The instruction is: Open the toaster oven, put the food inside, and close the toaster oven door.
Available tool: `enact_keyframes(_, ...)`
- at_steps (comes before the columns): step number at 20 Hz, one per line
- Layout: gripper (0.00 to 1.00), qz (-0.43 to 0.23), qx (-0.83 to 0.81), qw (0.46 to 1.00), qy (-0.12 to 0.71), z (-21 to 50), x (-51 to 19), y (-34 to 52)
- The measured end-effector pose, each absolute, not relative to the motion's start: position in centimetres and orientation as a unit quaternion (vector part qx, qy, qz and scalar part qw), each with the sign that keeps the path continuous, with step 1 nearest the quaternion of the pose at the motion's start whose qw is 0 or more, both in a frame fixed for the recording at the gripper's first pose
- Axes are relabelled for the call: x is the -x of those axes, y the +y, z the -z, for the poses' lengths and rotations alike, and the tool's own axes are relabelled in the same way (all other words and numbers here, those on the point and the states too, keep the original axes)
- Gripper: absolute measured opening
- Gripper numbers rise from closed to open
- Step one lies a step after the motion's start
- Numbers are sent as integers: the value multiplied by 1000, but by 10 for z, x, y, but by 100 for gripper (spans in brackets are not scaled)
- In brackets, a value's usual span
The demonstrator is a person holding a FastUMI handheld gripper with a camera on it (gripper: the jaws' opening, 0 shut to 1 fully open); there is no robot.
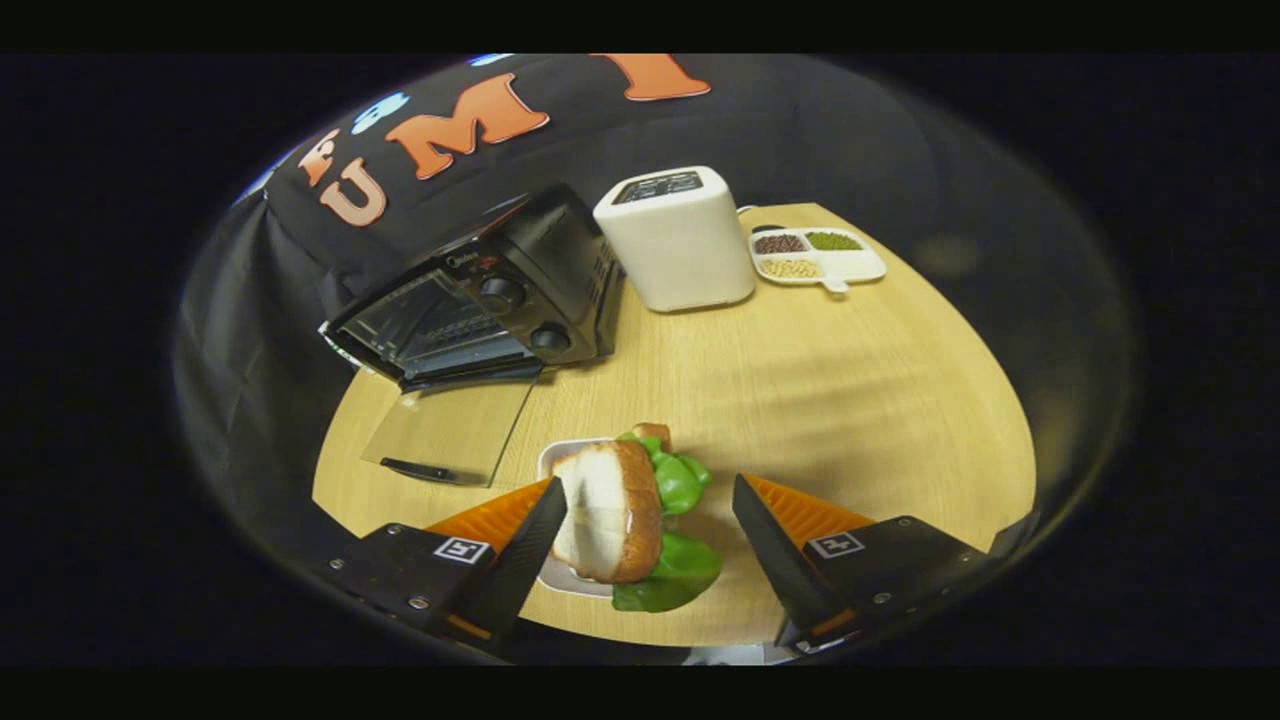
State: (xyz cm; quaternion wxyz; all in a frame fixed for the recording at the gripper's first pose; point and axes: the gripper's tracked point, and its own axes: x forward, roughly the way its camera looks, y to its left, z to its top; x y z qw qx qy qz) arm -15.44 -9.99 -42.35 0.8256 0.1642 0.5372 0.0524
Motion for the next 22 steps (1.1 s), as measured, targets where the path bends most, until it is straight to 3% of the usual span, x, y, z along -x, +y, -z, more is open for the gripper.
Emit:
enact_keyframes(3, 96, -64, -171, 810, 558, 433, 158, -86)
enact_keyframes(8, 55, -65, -207, 788, 576, 425, 160, -74)
enact_keyframes(12, 36, -60, -206, 794, 568, 411, 160, -69)
enact_keyframes(22, 35, -42, -229, 839, 491, 331, 132, -54)
